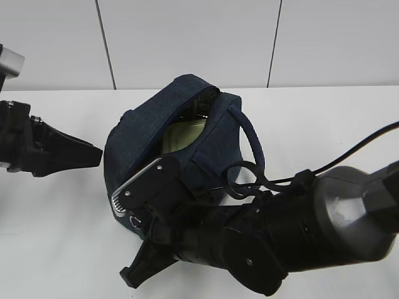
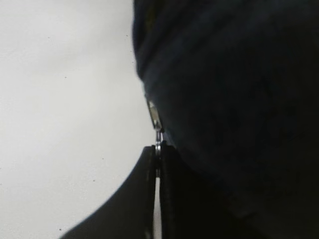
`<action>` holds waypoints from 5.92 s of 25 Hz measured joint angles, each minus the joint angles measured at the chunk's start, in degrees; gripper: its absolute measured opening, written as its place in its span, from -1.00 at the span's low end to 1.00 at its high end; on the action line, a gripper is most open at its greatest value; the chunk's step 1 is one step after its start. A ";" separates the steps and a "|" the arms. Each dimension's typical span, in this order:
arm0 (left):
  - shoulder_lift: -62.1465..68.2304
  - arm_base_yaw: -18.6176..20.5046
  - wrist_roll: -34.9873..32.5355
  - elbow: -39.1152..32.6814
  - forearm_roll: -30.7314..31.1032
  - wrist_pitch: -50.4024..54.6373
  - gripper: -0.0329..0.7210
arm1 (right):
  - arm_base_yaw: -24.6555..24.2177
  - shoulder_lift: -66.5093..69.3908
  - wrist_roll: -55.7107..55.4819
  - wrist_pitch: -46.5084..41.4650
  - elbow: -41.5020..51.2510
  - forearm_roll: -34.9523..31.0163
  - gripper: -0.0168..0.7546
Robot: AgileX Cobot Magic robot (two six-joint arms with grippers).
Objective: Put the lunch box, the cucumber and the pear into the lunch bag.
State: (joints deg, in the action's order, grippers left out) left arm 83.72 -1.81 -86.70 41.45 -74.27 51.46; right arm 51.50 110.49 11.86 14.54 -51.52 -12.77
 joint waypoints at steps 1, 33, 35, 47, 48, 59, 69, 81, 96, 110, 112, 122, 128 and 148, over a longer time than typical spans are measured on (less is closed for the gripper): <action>0.33 0.00 -0.26 0.00 -0.29 0.19 -0.27 | 0.00 0.00 0.00 -0.09 0.00 0.00 -0.96; 6.39 -3.87 -1.72 3.33 -2.79 -3.19 -0.90 | 0.00 -10.47 -4.19 -1.81 0.11 3.39 -0.96; 6.39 -3.87 -1.72 3.33 -2.79 -3.19 -0.90 | 0.00 -10.57 -4.55 -1.81 0.11 3.81 -0.96; 6.39 -3.87 -1.72 3.33 -2.79 -3.14 -0.90 | 0.00 -13.37 -2.43 -0.35 -1.88 4.33 -0.96; 6.39 -3.87 -1.72 3.33 -2.79 -3.14 -0.90 | 0.00 -13.37 -1.87 -0.46 -2.42 3.71 -0.96; 6.39 -3.87 -1.72 3.37 -3.01 -3.14 -0.90 | -4.34 -13.37 2.77 -0.58 -5.10 -9.16 -0.96; 6.39 -3.87 -1.89 3.81 -3.83 -2.84 -0.90 | -6.27 -14.54 4.35 -3.98 -8.60 -11.02 -0.96; 6.39 -3.87 -1.93 3.81 -3.51 -2.96 -0.90 | -10.85 -16.72 6.40 -5.36 -9.51 -14.55 -0.96; 6.39 -3.92 -2.02 3.81 -2.97 -2.96 -0.90 | -26.51 -12.12 6.44 -14.87 -16.95 -21.46 -0.96; 6.39 -3.92 -2.14 3.81 -1.27 -2.72 -0.90 | -33.28 6.50 6.44 -21.19 -29.09 -27.45 -0.96; 6.39 -3.92 -2.14 3.81 -1.27 -2.72 -0.90 | -33.32 8.06 6.44 -22.16 -29.30 -28.65 -0.96; 6.39 -3.92 -2.14 3.81 -1.27 -3.52 -0.83 | -33.50 9.15 8.21 -22.97 -29.50 -32.41 -0.86; 6.39 -3.92 -1.70 3.81 -1.54 -4.52 -0.14 | -33.59 4.54 14.23 -25.13 -30.40 -32.41 0.13; -15.95 -3.92 55.14 3.65 47.79 -15.88 -0.05 | -33.34 -8.67 5.86 -63.33 -30.53 -9.53 0.08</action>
State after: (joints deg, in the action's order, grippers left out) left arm 67.77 -5.73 -31.56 45.09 -26.48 35.57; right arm 18.16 101.82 17.72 -48.79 -82.05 -22.30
